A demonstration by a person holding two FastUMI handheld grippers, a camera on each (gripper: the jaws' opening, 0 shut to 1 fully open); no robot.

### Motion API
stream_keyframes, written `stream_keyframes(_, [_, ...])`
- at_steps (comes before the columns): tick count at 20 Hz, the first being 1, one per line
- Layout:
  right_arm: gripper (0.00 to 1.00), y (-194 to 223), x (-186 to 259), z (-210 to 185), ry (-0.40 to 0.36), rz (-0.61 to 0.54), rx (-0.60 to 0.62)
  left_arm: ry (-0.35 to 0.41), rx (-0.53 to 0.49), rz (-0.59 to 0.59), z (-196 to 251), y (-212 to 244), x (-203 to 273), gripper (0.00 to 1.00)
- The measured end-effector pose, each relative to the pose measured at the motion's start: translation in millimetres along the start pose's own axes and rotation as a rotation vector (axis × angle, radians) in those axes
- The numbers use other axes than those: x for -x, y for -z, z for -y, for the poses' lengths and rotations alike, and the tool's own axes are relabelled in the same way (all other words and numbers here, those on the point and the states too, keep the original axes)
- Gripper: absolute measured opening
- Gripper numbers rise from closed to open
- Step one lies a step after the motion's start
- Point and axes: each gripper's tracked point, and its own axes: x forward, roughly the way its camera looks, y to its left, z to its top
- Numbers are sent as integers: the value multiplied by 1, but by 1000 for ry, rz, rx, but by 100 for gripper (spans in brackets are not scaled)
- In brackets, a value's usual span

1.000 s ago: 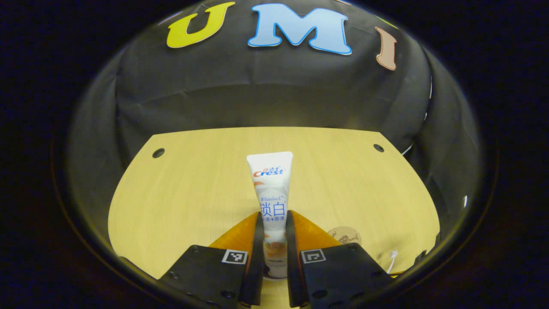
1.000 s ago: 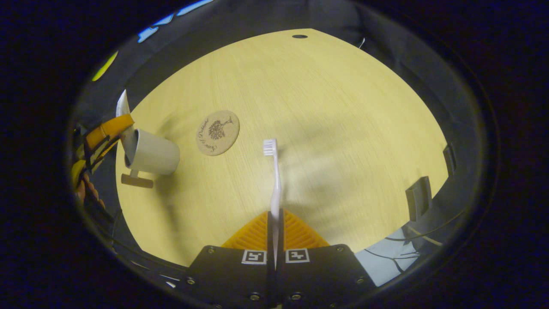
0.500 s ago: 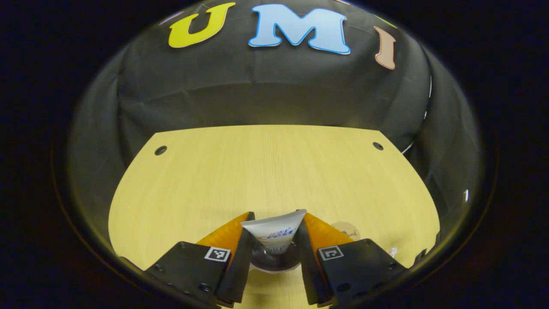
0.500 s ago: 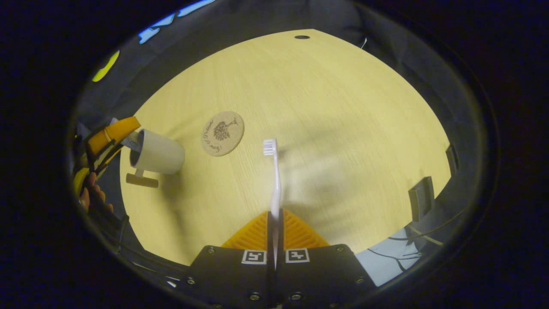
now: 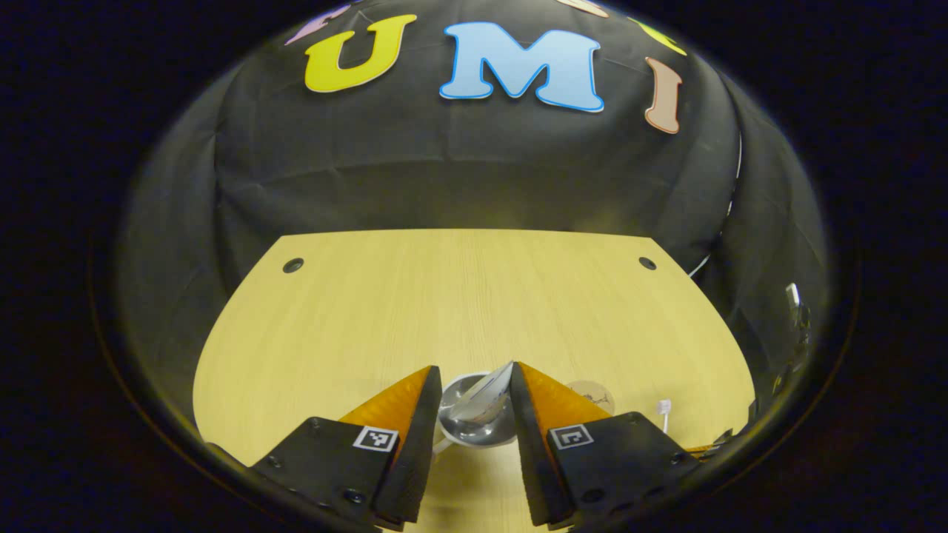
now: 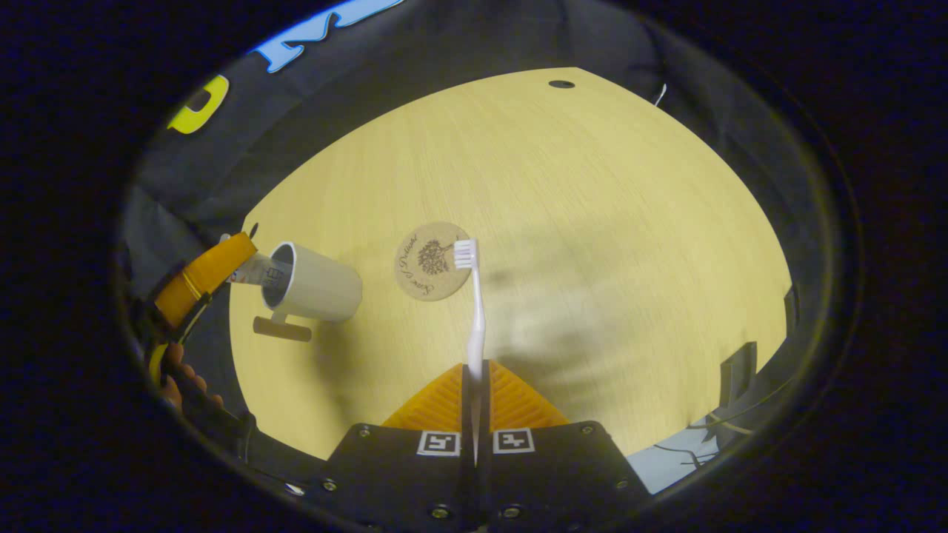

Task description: Put the toothbrush and toothpaste on the desktop into the cup, then pick up the cup and place it on the coaster on the desktop.

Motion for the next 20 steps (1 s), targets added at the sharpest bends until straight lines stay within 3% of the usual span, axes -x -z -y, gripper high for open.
stream_keyframes(10, [2,-59,7,-67,-104,86,72,-44,70,24,-25,9,46,60])
stream_keyframes(20, [2,-94,0,-142,-207,111,78,-178,189,39,-107,36,105,60])
